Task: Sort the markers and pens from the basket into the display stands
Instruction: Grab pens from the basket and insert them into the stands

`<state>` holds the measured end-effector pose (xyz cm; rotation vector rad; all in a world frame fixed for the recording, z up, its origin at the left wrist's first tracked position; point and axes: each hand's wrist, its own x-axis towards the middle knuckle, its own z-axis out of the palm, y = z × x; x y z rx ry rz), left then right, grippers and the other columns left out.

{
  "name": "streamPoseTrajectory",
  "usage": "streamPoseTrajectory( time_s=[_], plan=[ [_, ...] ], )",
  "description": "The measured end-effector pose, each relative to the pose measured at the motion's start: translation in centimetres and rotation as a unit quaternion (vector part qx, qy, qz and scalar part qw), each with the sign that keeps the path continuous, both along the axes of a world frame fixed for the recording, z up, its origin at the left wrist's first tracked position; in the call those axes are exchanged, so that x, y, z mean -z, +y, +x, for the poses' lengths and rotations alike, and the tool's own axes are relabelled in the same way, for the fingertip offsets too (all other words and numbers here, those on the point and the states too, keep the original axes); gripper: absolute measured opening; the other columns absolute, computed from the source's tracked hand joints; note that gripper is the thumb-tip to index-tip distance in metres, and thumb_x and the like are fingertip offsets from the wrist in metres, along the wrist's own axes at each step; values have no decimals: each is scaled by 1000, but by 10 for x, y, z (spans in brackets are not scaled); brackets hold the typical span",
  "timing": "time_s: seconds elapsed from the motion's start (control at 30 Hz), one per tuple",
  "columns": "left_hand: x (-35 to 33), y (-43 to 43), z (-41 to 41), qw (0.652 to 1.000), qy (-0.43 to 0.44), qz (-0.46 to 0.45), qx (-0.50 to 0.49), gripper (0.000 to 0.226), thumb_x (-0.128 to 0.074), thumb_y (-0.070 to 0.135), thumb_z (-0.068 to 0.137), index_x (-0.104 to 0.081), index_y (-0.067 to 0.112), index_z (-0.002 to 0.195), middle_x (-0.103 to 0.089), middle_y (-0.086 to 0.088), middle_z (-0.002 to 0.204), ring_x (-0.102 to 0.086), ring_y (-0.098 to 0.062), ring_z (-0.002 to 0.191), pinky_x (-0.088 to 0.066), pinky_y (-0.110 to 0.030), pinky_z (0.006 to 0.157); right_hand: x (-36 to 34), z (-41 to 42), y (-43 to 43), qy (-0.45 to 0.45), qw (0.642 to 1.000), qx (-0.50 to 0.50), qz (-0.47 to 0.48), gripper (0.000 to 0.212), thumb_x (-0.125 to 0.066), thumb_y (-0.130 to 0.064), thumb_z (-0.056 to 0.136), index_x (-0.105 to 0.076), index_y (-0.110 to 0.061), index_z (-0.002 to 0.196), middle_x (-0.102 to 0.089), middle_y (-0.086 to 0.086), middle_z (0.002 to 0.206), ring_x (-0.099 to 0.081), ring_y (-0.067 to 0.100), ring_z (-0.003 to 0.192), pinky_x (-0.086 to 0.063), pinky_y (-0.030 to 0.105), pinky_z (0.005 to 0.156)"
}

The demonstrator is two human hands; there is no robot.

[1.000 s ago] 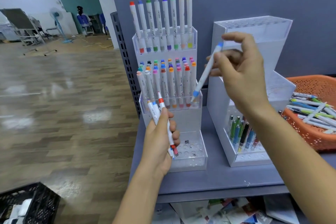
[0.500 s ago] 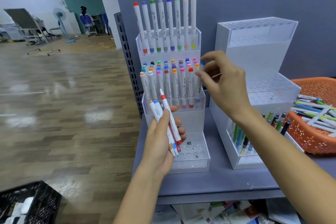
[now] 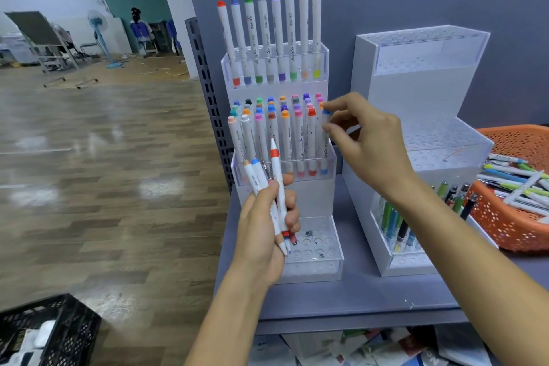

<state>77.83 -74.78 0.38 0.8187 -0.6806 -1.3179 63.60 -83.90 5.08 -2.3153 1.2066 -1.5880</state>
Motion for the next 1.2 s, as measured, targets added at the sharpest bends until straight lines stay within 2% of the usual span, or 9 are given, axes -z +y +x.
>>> streamPoseTrajectory(
  time_s=[0.1, 0.2, 0.37, 0.57, 0.67, 0.83, 1.0, 1.1, 1.2],
  plan=[
    [2, 1, 2, 999, -30, -11, 6, 25, -43, 24, 97, -61, 9, 106, -57, 2, 64, -48, -8, 51, -42, -19, 46, 5, 3, 11, -40, 998, 24, -47, 23, -62, -7, 87, -63, -10, 110, -65, 3, 91, -56, 8, 77, -45, 11, 68],
    [4, 3, 2, 999, -31, -30, 6, 31, -48, 27, 89, -59, 6, 109, -66, -4, 75, -62, -14, 63, -53, -24, 59, 15, 11, 33, -91, 995, -17, -25, 19, -59, -6, 87, -63, -9, 106, -64, 0, 85, -58, 8, 74, -46, 13, 67],
    [6, 9, 10, 999, -11, -18, 24, 30, -49, 27, 88, -66, 11, 107, -71, -13, 105, -68, -28, 101, -55, -39, 87, 39, 30, 58, -56, 988, -119, 75, 22, -59, -28, 85, -64, -14, 102, -64, -8, 85, -61, 5, 79, -51, 23, 66],
    [10, 18, 25, 999, -33, 14, -18, 28, -50, 31, 85, -64, 9, 95, -68, -3, 76, -63, -14, 69, -53, -25, 56, 56, 37, 66, 24, 973, -215, 75, 33, -72, -24, 77, -63, -16, 108, -59, -4, 105, -54, 7, 96, -43, 14, 75],
    [11, 20, 30, 999, 9, 15, -44, 25, -45, 25, 96, -60, 9, 108, -67, -2, 79, -65, -11, 67, -53, -25, 53, 67, 41, 67, 57, 963, -253, 67, 38, -79, -20, 75, -65, -14, 109, -53, 3, 112, -52, 8, 102, -39, 13, 85],
    [17, 22, 36, 998, 34, 11, -61, 24, -43, 26, 97, -60, 12, 107, -69, -7, 84, -67, -18, 73, -54, -27, 58, 71, 50, 66, 40, 976, -211, 33, 26, -71, -8, 81, -67, -12, 106, -59, 2, 106, -55, 3, 91, -48, 16, 76],
    [23, 19, 44, 992, -34, 35, -118, 20, -43, 23, 100, -59, 11, 102, -70, -5, 75, -63, -12, 60, -53, -23, 55, 59, 52, 61, -79, 987, -128, 58, 10, -65, -8, 83, -72, -13, 89, -67, -8, 83, -64, 5, 72, -51, 19, 68],
    [28, 18, 52, 984, -44, 63, -162, 18, -43, 22, 100, -59, 13, 96, -55, 2, 58, -51, -10, 49, -45, -21, 47, 46, 47, 53, -156, 970, -129, 131, 21, -68, -5, 82, -67, -23, 94, -67, -13, 89, -64, 2, 81, -47, 12, 75],
    [34, 14, 59, 977, -19, 97, -190, 16, -43, 19, 101, -57, 14, 93, -40, 7, 53, -34, -5, 41, -31, -17, 37, 35, 44, 49, -233, 941, -170, 179, 28, -69, 0, 82, -61, -20, 99, -69, 0, 93, -66, 12, 90, -52, 21, 79]
  ],
)
